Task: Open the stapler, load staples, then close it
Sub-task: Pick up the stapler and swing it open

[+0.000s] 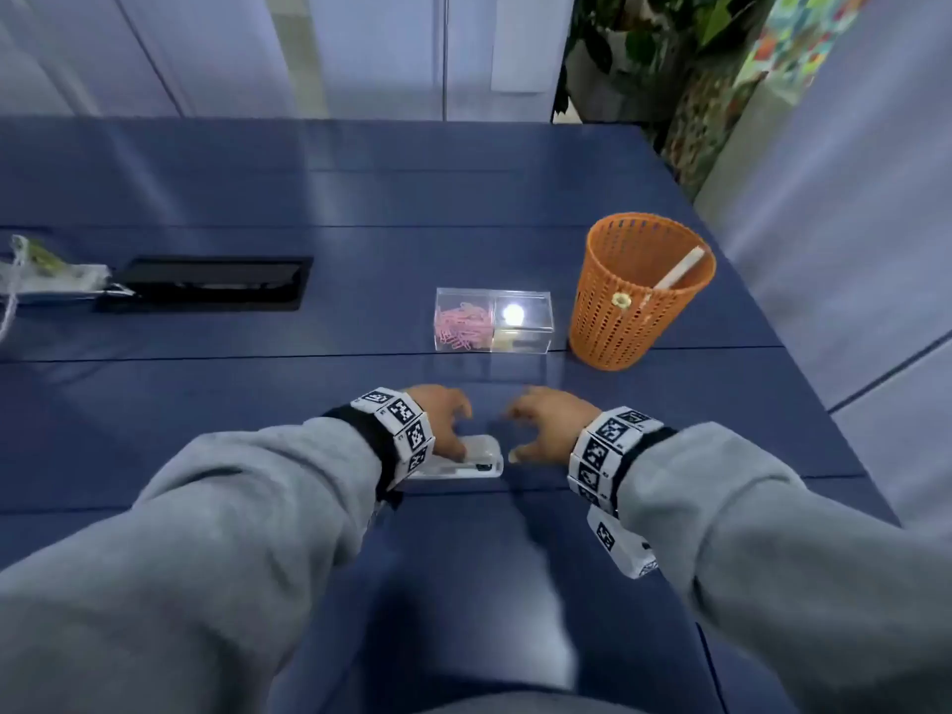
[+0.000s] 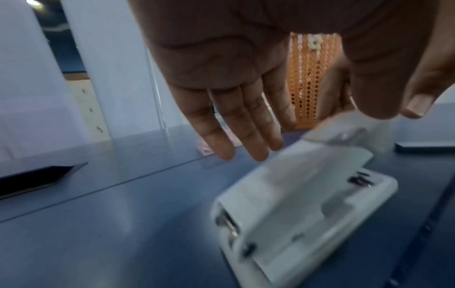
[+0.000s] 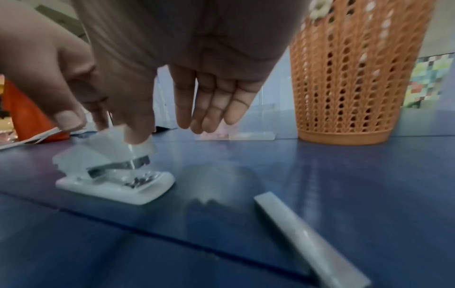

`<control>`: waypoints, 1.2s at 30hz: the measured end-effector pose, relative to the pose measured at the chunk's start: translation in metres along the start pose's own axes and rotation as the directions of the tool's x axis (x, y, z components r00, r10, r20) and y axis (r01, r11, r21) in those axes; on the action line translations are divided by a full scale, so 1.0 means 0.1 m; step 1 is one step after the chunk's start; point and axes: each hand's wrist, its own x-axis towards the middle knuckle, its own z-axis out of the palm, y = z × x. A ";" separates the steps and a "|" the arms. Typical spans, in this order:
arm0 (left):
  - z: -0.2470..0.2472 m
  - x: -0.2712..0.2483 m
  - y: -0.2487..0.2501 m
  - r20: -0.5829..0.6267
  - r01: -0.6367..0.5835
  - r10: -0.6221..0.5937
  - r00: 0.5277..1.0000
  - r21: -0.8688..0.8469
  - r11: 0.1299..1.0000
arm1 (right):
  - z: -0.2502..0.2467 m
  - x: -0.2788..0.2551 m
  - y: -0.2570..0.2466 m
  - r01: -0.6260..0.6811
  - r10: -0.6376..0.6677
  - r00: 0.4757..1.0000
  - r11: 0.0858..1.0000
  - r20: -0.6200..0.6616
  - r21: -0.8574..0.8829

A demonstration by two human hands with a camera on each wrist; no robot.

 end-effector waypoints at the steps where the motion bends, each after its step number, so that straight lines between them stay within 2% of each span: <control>1: 0.02 0.03 0.00 0.025 -0.003 0.003 1.000 0.004 1.000 | 0.04 0.04 -0.02 -0.011 0.011 1.000 1.000 0.024 -0.002; 7: 0.17 0.12 -0.02 0.071 -0.006 0.003 0.997 0.034 0.999 | 0.20 0.18 -0.09 -0.030 0.025 0.995 0.998 0.099 0.049; 15: 0.19 0.08 -0.01 0.018 -0.009 0.008 1.000 0.061 0.998 | 0.31 0.26 -0.17 -0.014 0.012 0.995 1.000 0.098 0.012; 20: 0.07 -0.04 -0.03 -0.054 -0.027 0.023 0.998 -0.060 0.998 | 0.34 0.25 -0.16 -0.033 0.028 0.998 0.997 0.062 0.076; 28: -0.17 -0.43 -0.36 -0.261 -0.068 -0.010 0.965 -0.286 0.956 | 0.35 0.21 -0.11 -0.062 0.058 0.998 0.991 0.037 0.123; 31: -0.19 -0.54 -0.54 -0.296 -0.057 -0.031 0.955 -0.286 0.956 | 0.35 0.20 -0.11 -0.068 0.064 0.997 0.989 0.033 0.130; 36: -0.16 -0.64 -0.78 -0.324 0.040 -0.106 0.940 -0.204 0.978 | 0.34 0.21 -0.12 -0.069 0.065 0.997 0.992 0.038 0.108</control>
